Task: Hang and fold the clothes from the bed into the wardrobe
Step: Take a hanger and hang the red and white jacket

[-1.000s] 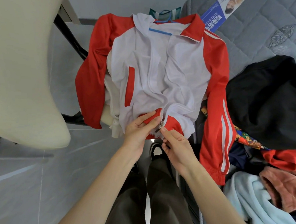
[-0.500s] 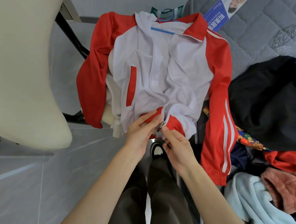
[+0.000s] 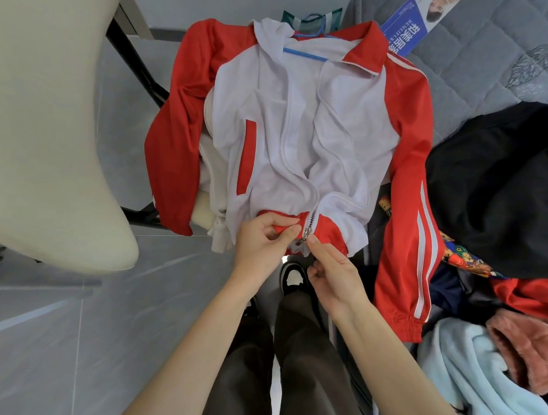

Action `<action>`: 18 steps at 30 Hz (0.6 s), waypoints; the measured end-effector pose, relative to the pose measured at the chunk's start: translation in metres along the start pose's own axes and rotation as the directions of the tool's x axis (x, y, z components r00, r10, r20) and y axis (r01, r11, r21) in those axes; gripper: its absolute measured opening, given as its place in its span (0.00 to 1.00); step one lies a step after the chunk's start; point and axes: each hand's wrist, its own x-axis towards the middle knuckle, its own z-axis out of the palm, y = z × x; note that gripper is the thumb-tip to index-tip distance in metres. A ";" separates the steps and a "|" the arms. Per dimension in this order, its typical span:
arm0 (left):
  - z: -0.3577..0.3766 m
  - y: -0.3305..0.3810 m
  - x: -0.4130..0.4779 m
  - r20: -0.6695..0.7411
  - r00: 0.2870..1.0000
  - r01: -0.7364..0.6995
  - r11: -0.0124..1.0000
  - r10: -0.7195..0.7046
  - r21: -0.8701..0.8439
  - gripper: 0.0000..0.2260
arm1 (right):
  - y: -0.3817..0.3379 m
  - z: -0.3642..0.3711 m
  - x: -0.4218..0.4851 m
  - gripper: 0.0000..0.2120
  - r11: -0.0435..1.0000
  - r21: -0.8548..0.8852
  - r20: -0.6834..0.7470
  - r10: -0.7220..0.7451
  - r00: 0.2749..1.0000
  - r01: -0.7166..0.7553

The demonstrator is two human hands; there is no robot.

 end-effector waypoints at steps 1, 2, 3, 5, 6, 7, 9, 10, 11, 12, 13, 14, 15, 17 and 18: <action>0.001 -0.003 -0.001 0.005 1.000 -0.023 0.999 0.022 0.045 0.08 | 0.003 -0.002 0.000 0.04 1.000 0.013 -0.024 0.022 0.999 -0.022; 0.003 -0.007 -0.002 0.010 0.999 -0.036 0.996 0.035 0.083 0.08 | 0.007 -0.003 -0.001 0.04 0.998 0.035 -0.049 0.051 0.997 -0.050; 0.004 -0.010 -0.003 0.014 0.999 -0.041 0.992 0.040 0.117 0.08 | 0.010 -0.005 -0.002 0.04 0.995 0.064 -0.066 0.080 0.995 -0.076; 0.004 -0.019 -0.004 0.030 0.999 -0.034 0.983 0.029 0.181 0.05 | 0.017 -0.009 -0.004 0.08 0.990 0.090 -0.087 0.115 0.990 -0.107; 0.004 -0.024 -0.004 0.038 0.999 -0.023 0.981 0.016 0.193 0.04 | 0.019 -0.010 -0.004 0.10 0.990 0.078 -0.102 0.124 0.987 -0.116; 0.004 -0.028 -0.005 0.042 0.999 -0.003 0.984 -0.004 0.180 0.04 | 0.020 -0.011 -0.004 0.10 0.990 0.060 -0.120 0.131 0.984 -0.125; 0.003 -0.033 -0.006 0.029 0.998 0.052 0.992 -0.056 0.117 0.05 | 0.022 -0.011 -0.004 0.08 0.990 0.032 -0.143 0.138 0.980 -0.135; 0.003 -0.034 -0.006 0.013 0.997 0.074 0.993 -0.076 0.096 0.05 | 0.023 -0.011 -0.004 0.07 0.990 0.016 -0.137 0.141 0.981 -0.140; 0.003 -0.035 -0.006 -0.001 0.996 0.091 0.992 -0.091 0.083 0.05 | 0.023 -0.011 -0.003 0.07 0.988 -0.006 -0.116 0.152 0.982 -0.153; 0.003 -0.035 -0.006 -0.008 0.994 0.105 0.992 -0.105 0.070 0.05 | 0.023 -0.012 -0.003 0.06 0.984 -0.026 -0.080 0.173 0.982 -0.175; 0.003 -0.034 -0.006 -0.007 0.993 0.116 0.991 -0.116 0.064 0.06 | 0.022 -0.012 -0.003 0.05 0.978 -0.043 -0.033 0.202 0.979 -0.203; 0.002 -0.033 -0.006 0.001 0.993 0.122 0.990 -0.122 0.067 0.06 | 0.021 -0.012 -0.003 0.05 0.972 -0.064 0.011 0.229 0.973 -0.228; 0.002 -0.032 -0.006 0.012 0.992 0.122 0.990 -0.123 0.076 0.06 | 0.019 -0.013 -0.004 0.06 0.965 -0.091 0.043 0.250 0.967 -0.246; 0.001 -0.032 -0.009 0.036 0.992 0.115 0.990 -0.118 0.077 0.06 | 0.017 -0.016 -0.008 0.06 0.954 -0.157 0.066 0.266 0.962 -0.254; 0.000 -0.031 -0.010 0.044 0.992 0.112 0.991 -0.116 0.075 0.06 | 0.017 -0.017 -0.010 0.07 0.949 -0.197 0.061 0.262 0.963 -0.246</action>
